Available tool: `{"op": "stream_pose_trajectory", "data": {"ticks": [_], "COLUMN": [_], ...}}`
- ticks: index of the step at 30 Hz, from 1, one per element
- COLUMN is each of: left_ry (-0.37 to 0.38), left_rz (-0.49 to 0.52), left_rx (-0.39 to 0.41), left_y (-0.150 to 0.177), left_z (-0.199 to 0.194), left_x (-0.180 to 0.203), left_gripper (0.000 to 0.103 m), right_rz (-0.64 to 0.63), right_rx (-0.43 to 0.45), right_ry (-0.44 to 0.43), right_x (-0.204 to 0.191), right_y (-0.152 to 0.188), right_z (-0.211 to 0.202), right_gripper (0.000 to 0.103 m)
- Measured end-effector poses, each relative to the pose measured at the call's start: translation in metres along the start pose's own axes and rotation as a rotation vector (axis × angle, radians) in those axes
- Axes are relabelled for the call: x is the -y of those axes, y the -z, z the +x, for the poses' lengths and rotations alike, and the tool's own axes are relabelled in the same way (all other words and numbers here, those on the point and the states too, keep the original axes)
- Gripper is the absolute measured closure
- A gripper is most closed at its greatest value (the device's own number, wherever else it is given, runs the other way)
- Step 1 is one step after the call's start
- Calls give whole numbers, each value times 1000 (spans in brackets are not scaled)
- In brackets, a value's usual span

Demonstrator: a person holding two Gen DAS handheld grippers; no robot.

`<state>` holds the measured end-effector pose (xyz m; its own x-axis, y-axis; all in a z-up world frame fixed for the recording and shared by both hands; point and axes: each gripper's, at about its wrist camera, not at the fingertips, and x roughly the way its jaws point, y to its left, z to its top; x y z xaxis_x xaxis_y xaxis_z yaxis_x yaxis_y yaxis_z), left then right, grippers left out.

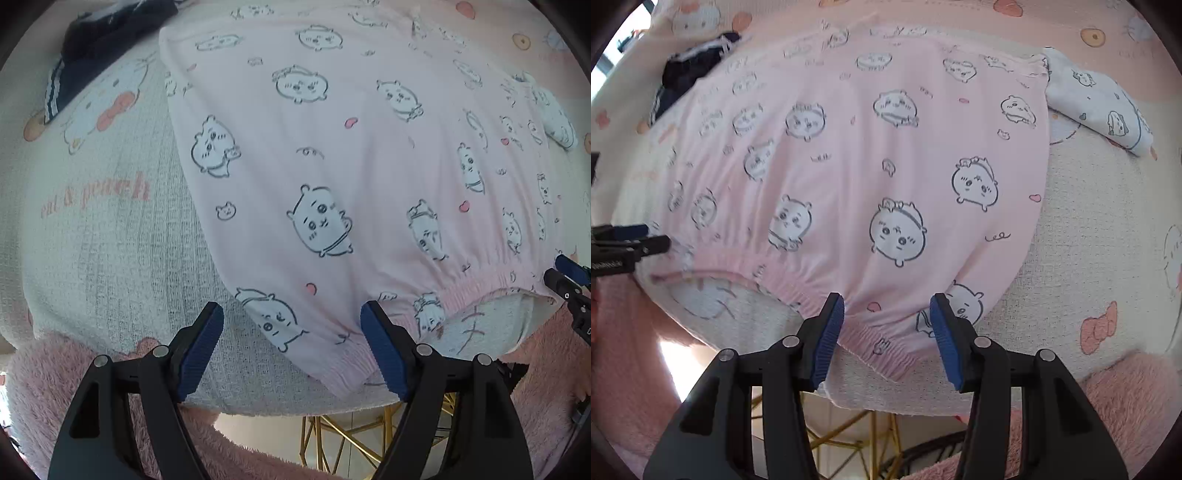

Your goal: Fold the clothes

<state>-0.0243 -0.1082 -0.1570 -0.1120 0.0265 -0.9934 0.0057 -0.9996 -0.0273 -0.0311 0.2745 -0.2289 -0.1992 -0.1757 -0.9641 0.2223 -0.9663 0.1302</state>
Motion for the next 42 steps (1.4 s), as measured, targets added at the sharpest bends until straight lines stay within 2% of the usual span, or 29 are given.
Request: {"op": "stream_pose_trajectory", "data": {"ticks": [1,3,10,12,15,19,22,25,26,27,29,31,34,36,38,39,42], "left_ry": [17,31,73,101,113,104,55,58,60,62,81,110,157,167,177,173,135], "left_rz": [4,42,187,264,388,449,457,458,458,458,418,410,401,425,450,456,452], "left_rx": [23,51,143,170,210,201,140,129,126,123,139,185,190,170,144,141,156], "left_y": [-4,-17,-66,-83,-90,-119,-125,-119,-117,-114,-111,-107,-103,-96,-85,-77,-58], "left_z": [-4,-6,-10,-7,2,24,40,38,37,36,27,17,15,25,36,38,35], "left_x": [3,20,84,112,156,196,184,156,146,136,121,120,132,151,166,164,147], "left_gripper": [24,24,24,24,24,24,24,24,20,20,20,20,20,20,20,20,20], "right_rz": [37,78,84,68,22,-10,-35,-13,8,28,92,139,103,49,0,3,92], "right_rx": [18,36,37,35,51,54,25,18,10,2,12,39,75,59,14,3,19], "right_ry": [-12,30,188,189,182,183,205,192,188,184,136,120,128,126,197,217,197], "right_x": [7,22,60,62,68,57,60,76,85,93,105,106,80,58,47,51,81], "right_y": [-3,-10,-32,-36,-60,-75,-75,-66,-62,-58,-52,-48,-45,-40,-30,-25,-11], "right_z": [-6,-12,-6,-1,9,24,40,33,30,27,19,11,3,7,18,18,3], "right_gripper": [54,54,54,54,54,54,50,45,42,40,40,44,45,45,47,44,43]}}
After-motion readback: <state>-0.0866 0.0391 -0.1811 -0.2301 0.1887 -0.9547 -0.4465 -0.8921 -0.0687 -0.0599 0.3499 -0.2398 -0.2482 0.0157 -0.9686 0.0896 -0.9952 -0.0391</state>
